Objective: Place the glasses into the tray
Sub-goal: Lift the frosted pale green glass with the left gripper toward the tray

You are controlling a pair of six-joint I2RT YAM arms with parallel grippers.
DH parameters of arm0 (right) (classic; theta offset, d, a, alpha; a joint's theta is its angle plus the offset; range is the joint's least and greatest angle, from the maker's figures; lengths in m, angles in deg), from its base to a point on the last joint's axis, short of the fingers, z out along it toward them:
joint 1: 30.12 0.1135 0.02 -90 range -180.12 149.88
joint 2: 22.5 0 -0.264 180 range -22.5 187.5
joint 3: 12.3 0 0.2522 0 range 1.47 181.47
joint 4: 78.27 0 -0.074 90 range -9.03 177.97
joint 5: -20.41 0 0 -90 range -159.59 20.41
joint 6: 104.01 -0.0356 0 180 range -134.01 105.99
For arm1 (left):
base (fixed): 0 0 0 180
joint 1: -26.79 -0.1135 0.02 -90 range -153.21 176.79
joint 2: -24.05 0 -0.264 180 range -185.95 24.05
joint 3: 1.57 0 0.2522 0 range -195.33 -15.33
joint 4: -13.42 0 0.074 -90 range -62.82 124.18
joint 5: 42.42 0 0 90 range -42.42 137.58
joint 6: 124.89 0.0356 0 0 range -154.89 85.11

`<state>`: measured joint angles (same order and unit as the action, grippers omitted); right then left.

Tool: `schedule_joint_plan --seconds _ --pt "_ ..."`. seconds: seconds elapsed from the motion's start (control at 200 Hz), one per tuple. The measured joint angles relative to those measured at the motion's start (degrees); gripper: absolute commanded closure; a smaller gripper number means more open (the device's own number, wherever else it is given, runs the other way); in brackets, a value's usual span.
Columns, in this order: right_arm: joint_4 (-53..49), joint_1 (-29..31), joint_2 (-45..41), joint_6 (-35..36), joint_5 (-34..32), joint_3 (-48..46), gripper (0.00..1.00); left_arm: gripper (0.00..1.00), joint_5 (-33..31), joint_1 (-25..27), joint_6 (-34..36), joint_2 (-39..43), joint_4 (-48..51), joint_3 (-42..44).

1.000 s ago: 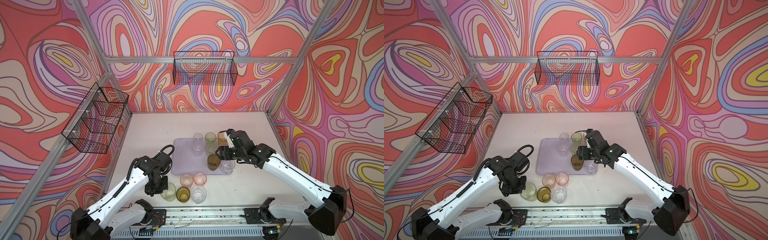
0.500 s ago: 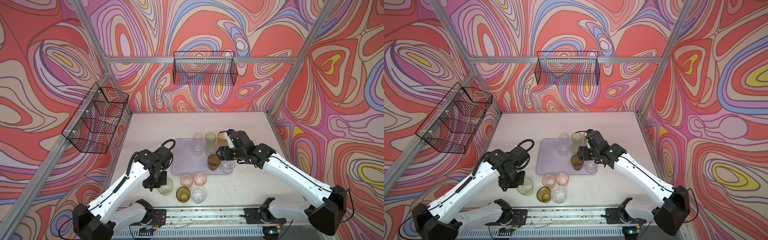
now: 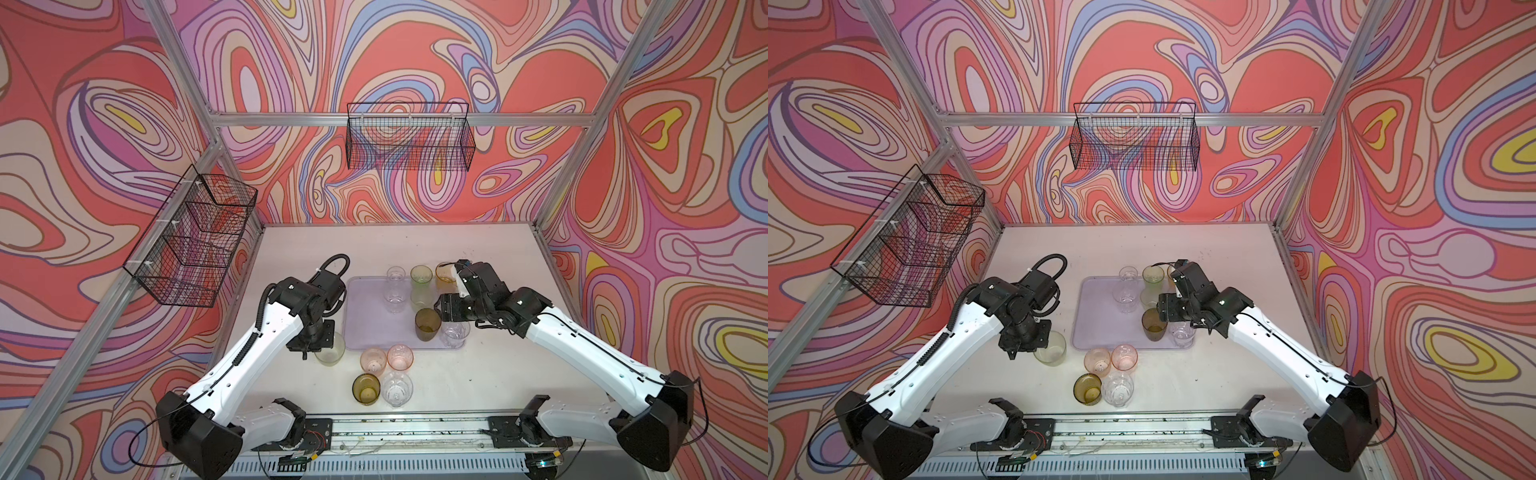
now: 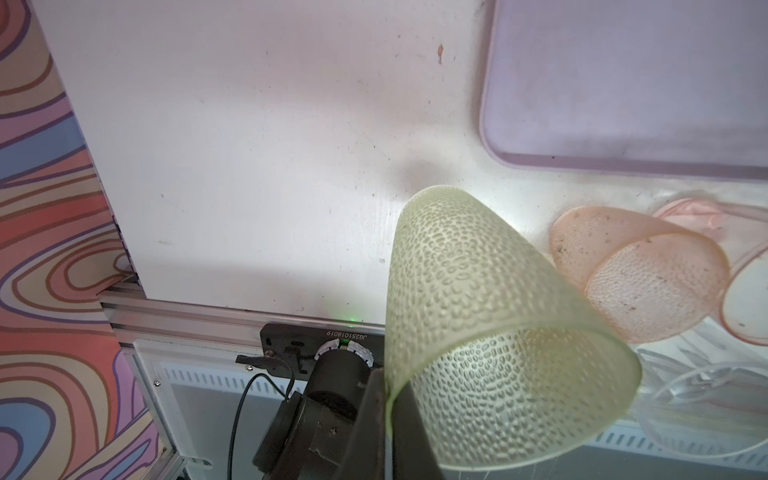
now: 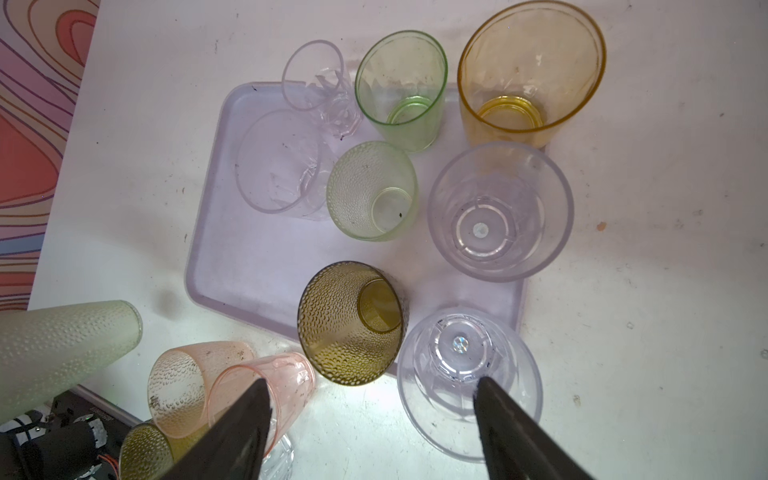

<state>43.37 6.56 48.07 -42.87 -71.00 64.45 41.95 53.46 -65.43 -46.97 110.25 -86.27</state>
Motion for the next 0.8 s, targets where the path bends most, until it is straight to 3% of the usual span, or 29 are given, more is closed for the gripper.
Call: schedule_joint_plan --seconds 0.31,0.796 --pt "-0.52 0.0 -0.24 -0.87 -0.94 0.0 0.2 0.98 2.16 -1.2 3.82 -5.9 -4.17 -7.08" --pt "-2.75 0.0 -2.45 -2.34 -1.7 0.59 0.2 0.97 7.37 -1.09 5.05 -11.45 -13.44 -8.41"
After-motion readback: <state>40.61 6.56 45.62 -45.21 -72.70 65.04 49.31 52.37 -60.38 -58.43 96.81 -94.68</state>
